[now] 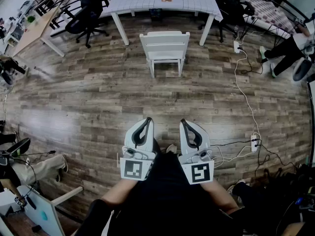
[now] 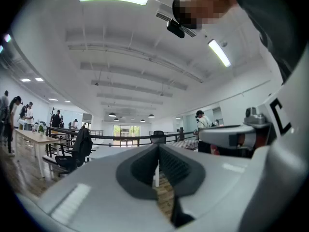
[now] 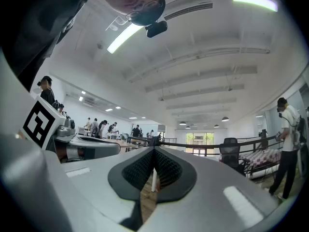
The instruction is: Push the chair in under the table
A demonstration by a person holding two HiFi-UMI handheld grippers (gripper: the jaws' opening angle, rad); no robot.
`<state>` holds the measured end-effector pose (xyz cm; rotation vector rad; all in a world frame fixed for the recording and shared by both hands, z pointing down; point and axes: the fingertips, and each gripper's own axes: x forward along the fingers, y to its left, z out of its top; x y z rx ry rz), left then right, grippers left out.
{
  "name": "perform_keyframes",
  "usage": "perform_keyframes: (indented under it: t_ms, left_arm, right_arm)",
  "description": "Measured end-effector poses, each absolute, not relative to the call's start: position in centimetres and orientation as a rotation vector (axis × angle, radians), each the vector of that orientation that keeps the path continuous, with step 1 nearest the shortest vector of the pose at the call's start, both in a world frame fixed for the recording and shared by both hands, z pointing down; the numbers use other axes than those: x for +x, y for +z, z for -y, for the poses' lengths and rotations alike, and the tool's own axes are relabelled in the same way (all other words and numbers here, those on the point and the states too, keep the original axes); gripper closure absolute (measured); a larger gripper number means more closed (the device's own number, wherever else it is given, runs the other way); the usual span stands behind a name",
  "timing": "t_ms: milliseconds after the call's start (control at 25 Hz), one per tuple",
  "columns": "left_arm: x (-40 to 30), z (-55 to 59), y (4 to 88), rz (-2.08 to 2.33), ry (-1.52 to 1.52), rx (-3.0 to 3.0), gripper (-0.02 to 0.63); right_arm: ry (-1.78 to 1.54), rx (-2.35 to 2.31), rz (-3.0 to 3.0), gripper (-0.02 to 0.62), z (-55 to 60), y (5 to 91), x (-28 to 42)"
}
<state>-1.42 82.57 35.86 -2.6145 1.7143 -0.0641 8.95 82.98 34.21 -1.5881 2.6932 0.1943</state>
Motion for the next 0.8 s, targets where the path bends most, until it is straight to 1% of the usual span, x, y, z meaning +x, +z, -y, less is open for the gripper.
perform_keyframes:
  t_ms: [240, 440, 640, 800]
  left_arm:
    - [0.2, -82.2, 36.1, -1.678, -0.062, -2.611, 0.597]
    - [2.2, -79.6, 35.8, -1.627, -0.031, -2.636, 0.597]
    - [2.0, -75.5, 36.4, -1.623, 0.022, -2.658, 0.597]
    - [1.5, -70.0, 36.9, -1.620, 0.050, -2.676, 0.597]
  right_arm:
    - [0.163, -1.646, -2.681, 0.598, -82.1, 35.1, 10.8]
    - [0.061, -1.678, -2.652, 0.598, -79.6, 35.4, 12.1]
    - [0.019, -1.696, -2.628, 0.598, -76.3, 36.1, 12.1]
    - [0.023, -1.741, -2.641, 0.598, -70.7, 36.7, 12.2]
